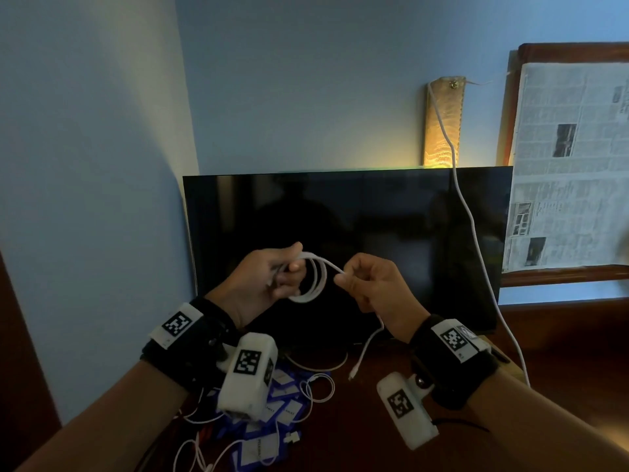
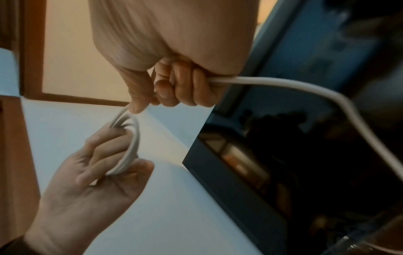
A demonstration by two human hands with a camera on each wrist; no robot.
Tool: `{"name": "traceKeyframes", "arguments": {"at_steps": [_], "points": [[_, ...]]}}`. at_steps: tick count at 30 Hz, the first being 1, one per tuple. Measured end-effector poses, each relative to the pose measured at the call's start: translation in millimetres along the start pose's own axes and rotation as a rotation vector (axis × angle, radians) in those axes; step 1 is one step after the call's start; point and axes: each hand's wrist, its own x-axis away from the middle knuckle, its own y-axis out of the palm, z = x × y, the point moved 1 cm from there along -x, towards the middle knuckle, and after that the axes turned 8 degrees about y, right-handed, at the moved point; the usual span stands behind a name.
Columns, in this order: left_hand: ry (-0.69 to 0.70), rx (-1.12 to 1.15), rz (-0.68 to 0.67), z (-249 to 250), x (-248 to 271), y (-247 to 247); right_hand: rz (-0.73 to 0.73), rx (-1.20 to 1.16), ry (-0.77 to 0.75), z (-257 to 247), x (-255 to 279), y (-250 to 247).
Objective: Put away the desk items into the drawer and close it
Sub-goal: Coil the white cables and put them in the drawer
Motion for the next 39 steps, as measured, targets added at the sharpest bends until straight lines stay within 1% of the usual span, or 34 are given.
{"name": "traceKeyframes", "arguments": {"at_steps": [4,6,8,10,13,15,18,21,24,26,28,31,33,35,36,39], "points": [[0.043,0.213,0.071,4.6,-0.4,-13.1,0.018,-0.121,0.103,9.8,0.4,-14.5],[0.079,0.304,0.134,4.1,-2.0,-16.5,0.051,-0.158,0.140,11.8,-0.6,-18.0],[0.126,0.339,0.209,3.7,-3.5,-18.4,0.090,-0.150,0.161,13.8,-1.8,-20.2],[0.181,0.308,0.270,2.8,-4.0,-15.9,0.121,-0.094,0.166,15.2,-3.0,-20.2],[0.259,0.217,0.358,0.9,-4.7,-7.1,0.145,0.074,0.155,14.9,-2.6,-14.6],[0.281,0.103,0.384,0.6,-5.5,-3.2,0.140,0.180,0.123,14.6,-0.5,-8.9],[0.278,-0.064,0.391,0.3,-5.7,-1.3,0.091,0.297,0.089,11.8,5.6,2.0],[0.296,-0.178,0.365,-1.9,-5.3,4.6,0.010,0.386,0.061,6.9,10.9,16.3],[0.330,-0.357,0.290,-9.4,-6.1,13.1,-0.050,0.456,0.045,-0.4,11.8,28.4],[0.321,-0.494,0.264,-15.8,-7.7,16.7,-0.053,0.468,0.029,-3.9,10.1,31.9],[0.295,-0.617,0.265,-21.7,-8.9,17.7,-0.033,0.456,0.010,-7.1,9.3,32.3],[0.239,-0.751,0.248,-29.1,-9.0,16.0,-0.043,0.374,-0.002,-12.5,10.0,30.1],[0.196,-0.760,0.228,-31.8,-7.9,14.5,-0.114,0.307,0.025,-15.9,12.0,28.4],[0.140,-0.686,0.202,-31.4,-6.6,13.6,-0.164,0.280,0.040,-15.0,12.6,26.0],[0.119,-0.650,0.177,-30.1,-5.4,13.9,-0.151,0.273,0.040,-13.6,12.2,24.7],[0.099,-0.597,0.088,-26.0,-1.5,17.2,-0.022,0.266,0.001,-9.7,8.7,20.9]]}}
